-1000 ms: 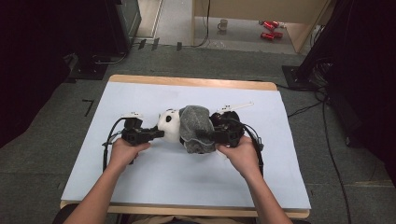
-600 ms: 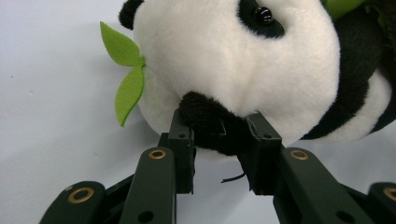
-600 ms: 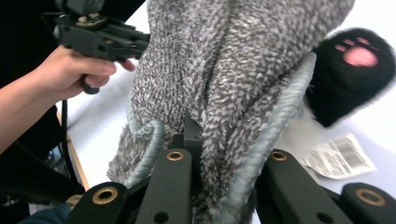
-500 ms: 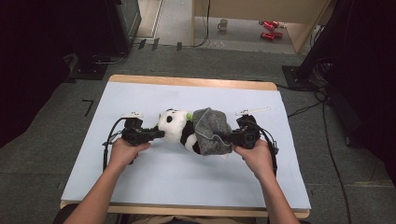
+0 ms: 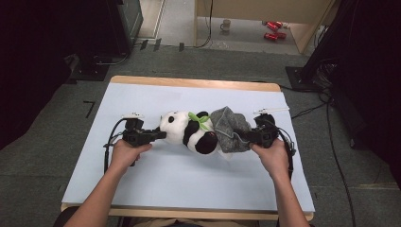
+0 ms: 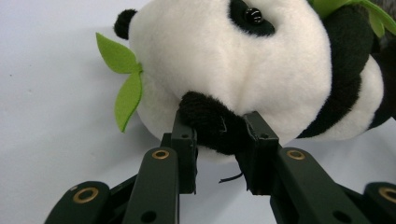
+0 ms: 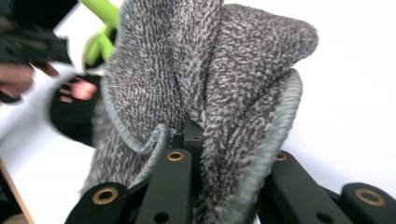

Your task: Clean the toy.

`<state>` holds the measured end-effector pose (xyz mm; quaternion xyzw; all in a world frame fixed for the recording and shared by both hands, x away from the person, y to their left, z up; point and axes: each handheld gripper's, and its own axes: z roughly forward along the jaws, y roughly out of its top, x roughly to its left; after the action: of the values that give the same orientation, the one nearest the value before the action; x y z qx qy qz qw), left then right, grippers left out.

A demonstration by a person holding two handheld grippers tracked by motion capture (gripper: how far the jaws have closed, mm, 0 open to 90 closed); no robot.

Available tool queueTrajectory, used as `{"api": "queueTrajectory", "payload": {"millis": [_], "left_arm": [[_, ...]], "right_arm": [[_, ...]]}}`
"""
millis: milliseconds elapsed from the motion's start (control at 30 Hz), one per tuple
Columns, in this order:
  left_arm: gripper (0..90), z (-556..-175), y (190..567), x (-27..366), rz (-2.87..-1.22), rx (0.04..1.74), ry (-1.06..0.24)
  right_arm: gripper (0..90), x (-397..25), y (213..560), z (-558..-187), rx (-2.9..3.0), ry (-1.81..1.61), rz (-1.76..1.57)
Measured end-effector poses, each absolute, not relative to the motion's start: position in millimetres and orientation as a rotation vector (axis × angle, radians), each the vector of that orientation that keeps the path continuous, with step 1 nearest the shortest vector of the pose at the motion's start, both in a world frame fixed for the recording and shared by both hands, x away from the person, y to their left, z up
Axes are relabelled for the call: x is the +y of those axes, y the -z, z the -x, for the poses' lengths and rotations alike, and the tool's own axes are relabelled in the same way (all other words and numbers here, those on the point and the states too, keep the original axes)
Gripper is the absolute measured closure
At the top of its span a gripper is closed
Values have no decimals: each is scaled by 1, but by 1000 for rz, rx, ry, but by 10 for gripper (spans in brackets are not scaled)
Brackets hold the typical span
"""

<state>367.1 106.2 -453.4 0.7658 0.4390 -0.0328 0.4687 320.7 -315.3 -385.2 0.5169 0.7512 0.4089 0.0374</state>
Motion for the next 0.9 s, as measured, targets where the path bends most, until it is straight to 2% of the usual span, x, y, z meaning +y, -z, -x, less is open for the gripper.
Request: {"api": "queueTrajectory", "payload": {"millis": [233,500,667,767,900], "left_arm": [[712,-363,446,102,-1868,1078,87],[714,-354,438,96,-1877,1064,84],[716,-346,433,93,-1885,1062,87],[716,-341,432,92,-1894,1059,83],[712,-341,435,94,-1894,1054,79]], "right_arm": [[804,-313,344,-307,2223,-1450,-1493],[803,-275,312,-292,2257,-1598,-1304],[803,-242,324,-290,2368,-1561,-1245],[803,-224,351,-295,2466,-1456,-1267],[804,-221,378,-303,2492,-1261,-1311]]}}
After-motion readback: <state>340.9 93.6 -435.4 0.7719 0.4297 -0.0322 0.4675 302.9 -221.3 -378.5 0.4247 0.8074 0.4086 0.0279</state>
